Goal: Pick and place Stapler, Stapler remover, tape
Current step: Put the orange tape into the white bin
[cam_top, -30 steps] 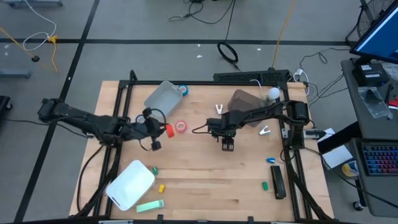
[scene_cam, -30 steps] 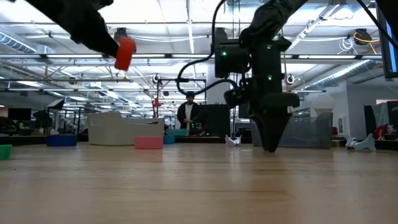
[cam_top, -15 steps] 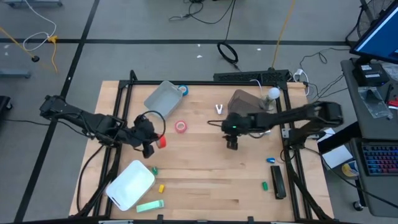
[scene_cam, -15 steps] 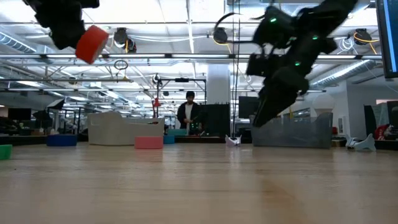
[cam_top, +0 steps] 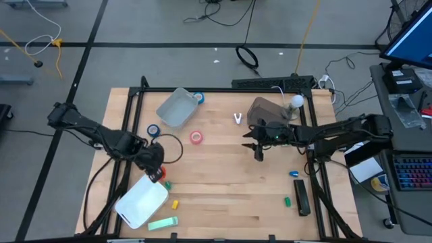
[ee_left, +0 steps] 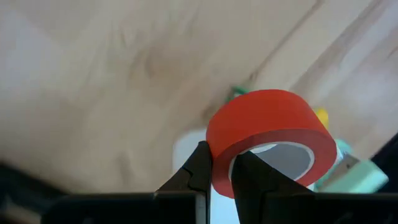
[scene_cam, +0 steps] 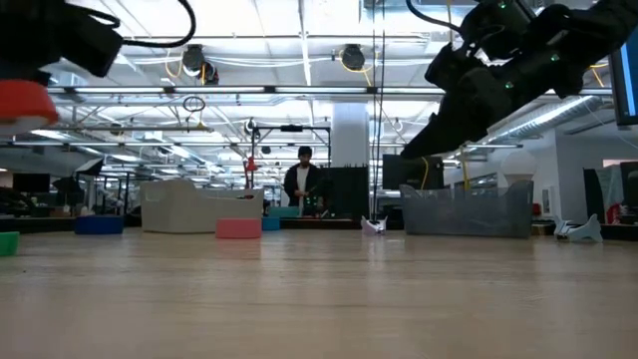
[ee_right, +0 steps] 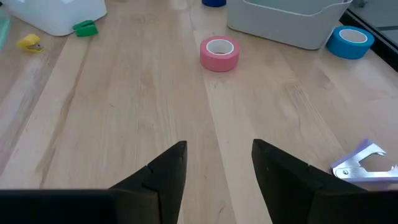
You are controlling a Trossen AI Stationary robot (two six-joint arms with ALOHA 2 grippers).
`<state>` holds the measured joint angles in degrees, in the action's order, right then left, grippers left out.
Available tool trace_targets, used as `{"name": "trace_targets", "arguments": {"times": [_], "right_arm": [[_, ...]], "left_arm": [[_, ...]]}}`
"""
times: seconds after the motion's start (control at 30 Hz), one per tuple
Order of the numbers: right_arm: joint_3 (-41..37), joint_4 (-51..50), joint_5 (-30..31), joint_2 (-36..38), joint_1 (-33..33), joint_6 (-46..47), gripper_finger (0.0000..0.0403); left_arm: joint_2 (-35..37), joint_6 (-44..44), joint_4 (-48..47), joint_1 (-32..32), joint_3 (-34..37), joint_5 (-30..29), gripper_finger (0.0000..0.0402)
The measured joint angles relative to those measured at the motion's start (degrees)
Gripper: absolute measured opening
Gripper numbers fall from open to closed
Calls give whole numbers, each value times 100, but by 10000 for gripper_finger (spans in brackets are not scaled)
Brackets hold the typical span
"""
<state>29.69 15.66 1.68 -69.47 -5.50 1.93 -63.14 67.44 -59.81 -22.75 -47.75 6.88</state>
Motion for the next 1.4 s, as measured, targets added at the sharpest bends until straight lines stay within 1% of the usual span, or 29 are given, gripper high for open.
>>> {"name": "trace_targets", "arguments": {"times": [0.1, 0.2, 0.33, 0.4, 0.47, 0.53, 0.83, 1.03, 1.17, 1.23, 1.4], "right_arm": [[-15, -3, 1, 0, 0, 0, 178], [-15, 10, 1, 0, 0, -17, 178], [-15, 67, -1, 0, 0, -140, 176], [-15, 77, -1, 0, 0, -199, 178], [-15, 106, -1, 0, 0, -227, 179], [-15, 195, -5, -2, 0, -256, 179], [-13, 661, -23, -2, 0, -328, 178], [-13, 650, -25, -4, 0, -328, 176], [-13, 639, -25, -4, 0, -326, 178], [-13, 636, -25, -4, 0, -326, 178], [-13, 636, -25, -4, 0, -308, 177]], "left_arm": [[-181, 479, -222, -285, -317, 136, 34], [-321, 1066, -216, -583, -574, 267, 34], [-494, 1816, -166, -1005, -623, 426, 34], [-597, 2016, -225, -1178, -621, 573, 34], [-679, 2037, -306, -1262, -621, 829, 34], [-750, 2032, -414, -1269, -619, 950, 34], [-975, 1813, -424, -1311, -586, 959, 34], [-1040, 1731, -292, -1332, -293, 1170, 34], [-1040, 1731, -245, -1328, -133, 1151, 34], [-1038, 1731, -80, -1311, -24, 1125, 34], [-1038, 1592, 855, -1225, 438, 1152, 34]]}}
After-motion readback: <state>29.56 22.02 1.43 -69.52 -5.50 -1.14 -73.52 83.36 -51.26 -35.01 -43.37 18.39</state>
